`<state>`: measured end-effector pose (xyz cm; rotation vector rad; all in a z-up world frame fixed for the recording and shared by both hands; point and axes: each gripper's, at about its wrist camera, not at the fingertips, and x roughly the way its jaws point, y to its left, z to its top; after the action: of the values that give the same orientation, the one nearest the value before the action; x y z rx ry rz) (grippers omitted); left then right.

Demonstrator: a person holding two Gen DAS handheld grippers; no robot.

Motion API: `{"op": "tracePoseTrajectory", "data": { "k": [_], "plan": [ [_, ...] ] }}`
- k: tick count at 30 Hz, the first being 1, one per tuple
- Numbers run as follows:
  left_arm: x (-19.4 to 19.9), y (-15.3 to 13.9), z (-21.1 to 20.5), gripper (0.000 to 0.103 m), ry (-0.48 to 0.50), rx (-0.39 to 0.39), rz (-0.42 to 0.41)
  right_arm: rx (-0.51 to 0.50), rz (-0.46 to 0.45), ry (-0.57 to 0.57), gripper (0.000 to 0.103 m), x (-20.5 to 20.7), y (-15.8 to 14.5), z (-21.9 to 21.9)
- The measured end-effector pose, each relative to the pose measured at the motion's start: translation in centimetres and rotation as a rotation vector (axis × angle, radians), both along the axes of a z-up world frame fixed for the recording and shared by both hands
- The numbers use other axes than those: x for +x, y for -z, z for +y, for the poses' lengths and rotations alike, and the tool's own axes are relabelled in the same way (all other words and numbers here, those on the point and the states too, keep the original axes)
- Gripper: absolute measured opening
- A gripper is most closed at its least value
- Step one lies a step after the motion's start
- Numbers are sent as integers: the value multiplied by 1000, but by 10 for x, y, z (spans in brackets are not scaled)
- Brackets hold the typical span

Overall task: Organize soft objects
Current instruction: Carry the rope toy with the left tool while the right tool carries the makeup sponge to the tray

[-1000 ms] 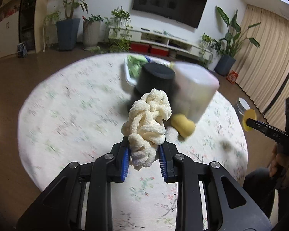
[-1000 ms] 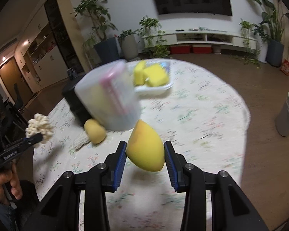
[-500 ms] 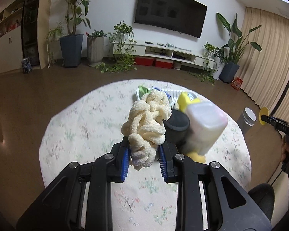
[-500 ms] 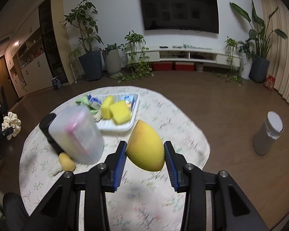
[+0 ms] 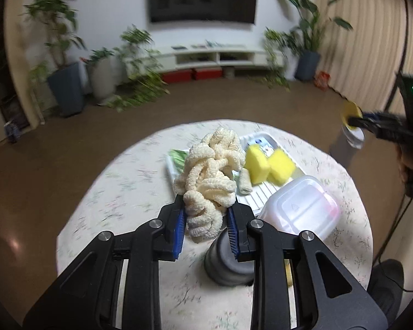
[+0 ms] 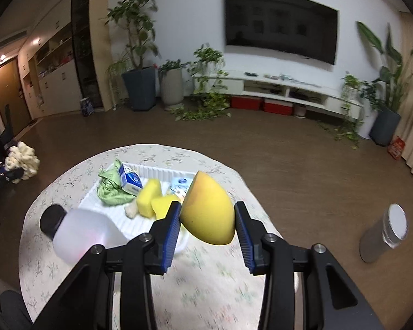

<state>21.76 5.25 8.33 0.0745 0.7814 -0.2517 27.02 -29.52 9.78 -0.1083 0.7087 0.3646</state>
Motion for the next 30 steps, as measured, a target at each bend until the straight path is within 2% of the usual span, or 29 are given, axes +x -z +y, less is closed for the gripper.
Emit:
{"op": "tracePoseTrajectory", "data": {
  "k": [7,11,19,25,30],
  "plan": [
    [64,28,-18,24,78,16,97,-68,82,-142,42,63,29,71],
    [84,44,-30,24,129,52,136,-88,122,-209,42,88,48,106],
    [103,69,-44,24,218,87,206,-168,177,-335,42,115,77,152],
    [107,82,-51,24,244,116,235,-213,203,-396,43,121,96,176],
    [111,87,-52,25,240,126,253,-232,202,-410,43,126,99,188]
  ]
}}
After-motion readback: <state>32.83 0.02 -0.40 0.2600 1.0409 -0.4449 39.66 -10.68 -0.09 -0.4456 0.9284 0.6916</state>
